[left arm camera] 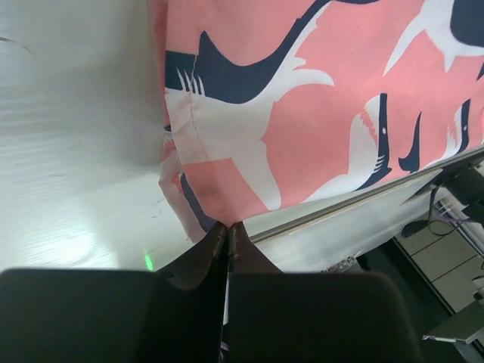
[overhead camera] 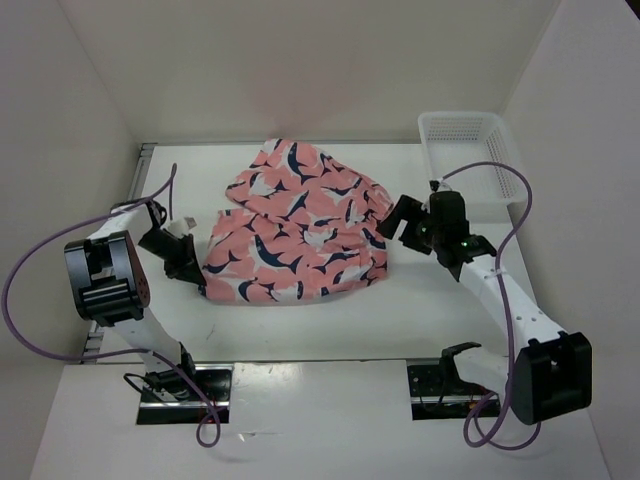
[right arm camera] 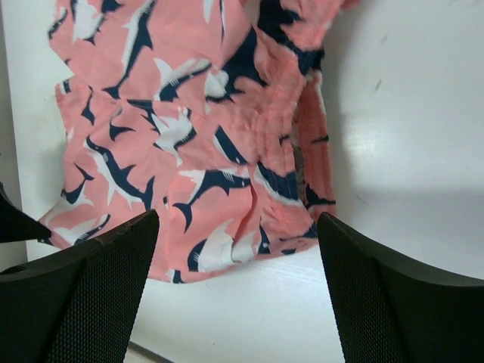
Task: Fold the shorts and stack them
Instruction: Flatten the shorts out
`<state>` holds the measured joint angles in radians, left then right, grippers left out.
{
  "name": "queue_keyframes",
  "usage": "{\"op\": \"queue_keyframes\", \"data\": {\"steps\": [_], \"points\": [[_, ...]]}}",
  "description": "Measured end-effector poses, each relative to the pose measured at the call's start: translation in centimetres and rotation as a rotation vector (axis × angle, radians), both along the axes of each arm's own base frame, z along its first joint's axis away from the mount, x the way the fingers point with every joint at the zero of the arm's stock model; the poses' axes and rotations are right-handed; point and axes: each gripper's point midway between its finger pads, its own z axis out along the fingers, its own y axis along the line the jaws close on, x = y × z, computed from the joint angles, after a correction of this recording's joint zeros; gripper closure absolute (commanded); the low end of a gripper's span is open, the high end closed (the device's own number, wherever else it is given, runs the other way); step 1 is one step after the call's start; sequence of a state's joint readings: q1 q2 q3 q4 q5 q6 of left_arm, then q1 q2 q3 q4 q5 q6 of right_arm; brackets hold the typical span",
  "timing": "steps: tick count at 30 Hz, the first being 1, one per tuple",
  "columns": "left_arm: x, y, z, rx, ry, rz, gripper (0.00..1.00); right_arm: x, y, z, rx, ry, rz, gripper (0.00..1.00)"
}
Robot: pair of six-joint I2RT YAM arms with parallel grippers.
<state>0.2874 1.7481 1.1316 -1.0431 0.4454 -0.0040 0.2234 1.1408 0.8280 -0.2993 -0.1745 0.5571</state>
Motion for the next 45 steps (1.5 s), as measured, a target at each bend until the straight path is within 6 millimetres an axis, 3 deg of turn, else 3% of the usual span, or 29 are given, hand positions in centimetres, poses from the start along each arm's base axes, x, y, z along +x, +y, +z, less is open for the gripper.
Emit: {"op": "queue_keyframes", "data": {"steps": [2,6,8,10,15,20,24,28,29,30,35,39,40,41,42,43,45], "points": [[0.2,0.3,0.1,-0.002,-0.007,0.013,1.00,-0.9,0.2,-1.1,0.016,0.046,-0.021,0.10],[0.0,0.2,0.0,-0.011,-0.002,0.017,1.00,-4.7,2.8,-5.8,0.021,0.215,0.004,0.13],[-0.2,0.1,-0.1,-0.015,0.005,0.018,1.00,-6.9,4.2,-8.2,0.012,0.304,0.026,0.17],[-0.7,-0.1,-0.4,-0.018,0.014,0.017,1.00,-7.9,4.3,-9.7,0.006,0.355,0.004,0.24],[-1.3,-0.2,-0.8,-0.021,0.028,0.018,0.99,-8.1,2.6,-11.7,-0.023,0.375,-0.117,0.29],[-1.2,0.1,-0.8,0.001,0.012,0.015,0.99,-5.8,2.4,-11.7,-0.013,0.313,-0.190,0.33],[-1.0,0.4,-0.6,0.022,-0.009,0.013,0.99,-4.7,2.7,-13.3,-0.023,0.330,-0.215,0.39],[-1.0,0.5,-0.6,0.029,-0.014,0.012,0.99,-3.1,3.7,-15.0,-0.038,0.376,-0.214,0.77],[-1.0,0.5,-0.6,0.029,-0.013,0.012,0.99,-2.4,4.2,-15.1,-0.032,0.376,-0.209,0.93],[-1.0,0.5,-0.6,0.031,-0.012,0.012,0.99,-2.1,4.4,-15.3,-0.036,0.380,-0.204,0.99],[-2.1,0.4,0.7,0.042,-0.001,0.010,1.00,-3.3,3.8,-14.4,-0.047,0.403,-0.205,1.00],[-4.1,0.0,3.7,0.054,0.003,0.008,0.99,-4.9,3.1,-9.4,-0.012,0.334,-0.186,1.00],[-4.4,0.1,4.3,0.075,-0.012,0.006,0.96,-5.4,3.2,-7.8,0.010,0.309,-0.168,1.00],[-4.8,0.2,4.8,0.098,-0.026,0.000,0.79,-5.8,3.3,-6.5,0.030,0.290,-0.151,1.00],[-5.2,0.4,5.2,0.119,-0.034,-0.006,0.70,-6.2,3.4,-5.2,0.048,0.274,-0.131,0.68],[-5.5,0.5,5.5,0.134,-0.038,-0.014,0.64,-6.6,3.5,-4.4,0.060,0.271,-0.119,0.52],[-6.1,0.6,5.7,0.152,-0.029,-0.018,0.53,-7.5,3.7,-4.0,0.062,0.293,-0.084,0.41]]}}
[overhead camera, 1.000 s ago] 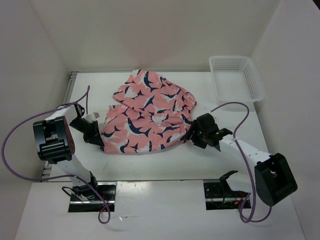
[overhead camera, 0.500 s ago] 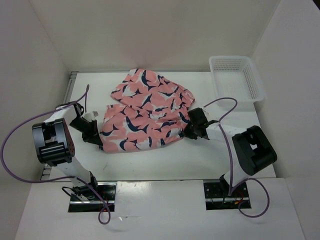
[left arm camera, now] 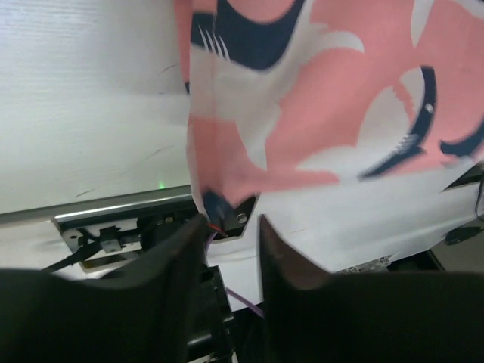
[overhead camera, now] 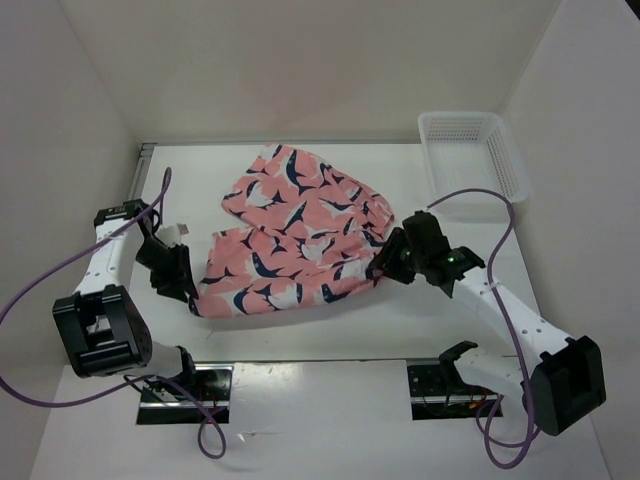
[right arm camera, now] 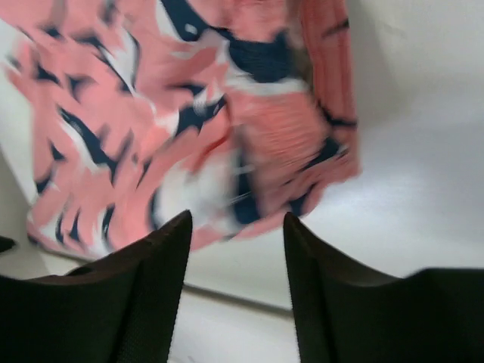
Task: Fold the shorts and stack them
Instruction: Flatten the shorts out
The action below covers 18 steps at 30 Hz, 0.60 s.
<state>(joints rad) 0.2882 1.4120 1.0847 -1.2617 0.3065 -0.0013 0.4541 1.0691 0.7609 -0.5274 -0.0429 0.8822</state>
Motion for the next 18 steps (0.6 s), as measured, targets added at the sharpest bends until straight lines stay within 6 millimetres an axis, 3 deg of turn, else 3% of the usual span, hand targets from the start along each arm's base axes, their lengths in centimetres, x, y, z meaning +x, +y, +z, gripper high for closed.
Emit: {"op": "queue_keyframes", "data": {"steps": [5,8,10,13,18], "points": [[-0.3,0.2,0.1,0.012,0.020,0.001,0.44,-3.0,-0.9,-1.6,-0.059,0.140,0.049,0.36],[1.3,0.5,0.7,0.016,-0.013,-0.001,0.42,-2.4,-1.2,0.1,-0.079,0.107,0.038,0.36],[3.9,1.1,1.3,0.021,-0.072,0.000,0.42,-1.2,-1.1,1.6,-0.080,0.054,0.029,0.36],[9.8,2.1,2.1,0.025,-0.223,-0.002,0.40,1.3,-0.7,2.8,-0.106,0.000,0.025,0.36],[18.8,3.1,2.5,0.040,-0.455,-0.035,0.36,7.1,-0.2,0.5,-0.209,-0.014,0.027,0.36]]}}
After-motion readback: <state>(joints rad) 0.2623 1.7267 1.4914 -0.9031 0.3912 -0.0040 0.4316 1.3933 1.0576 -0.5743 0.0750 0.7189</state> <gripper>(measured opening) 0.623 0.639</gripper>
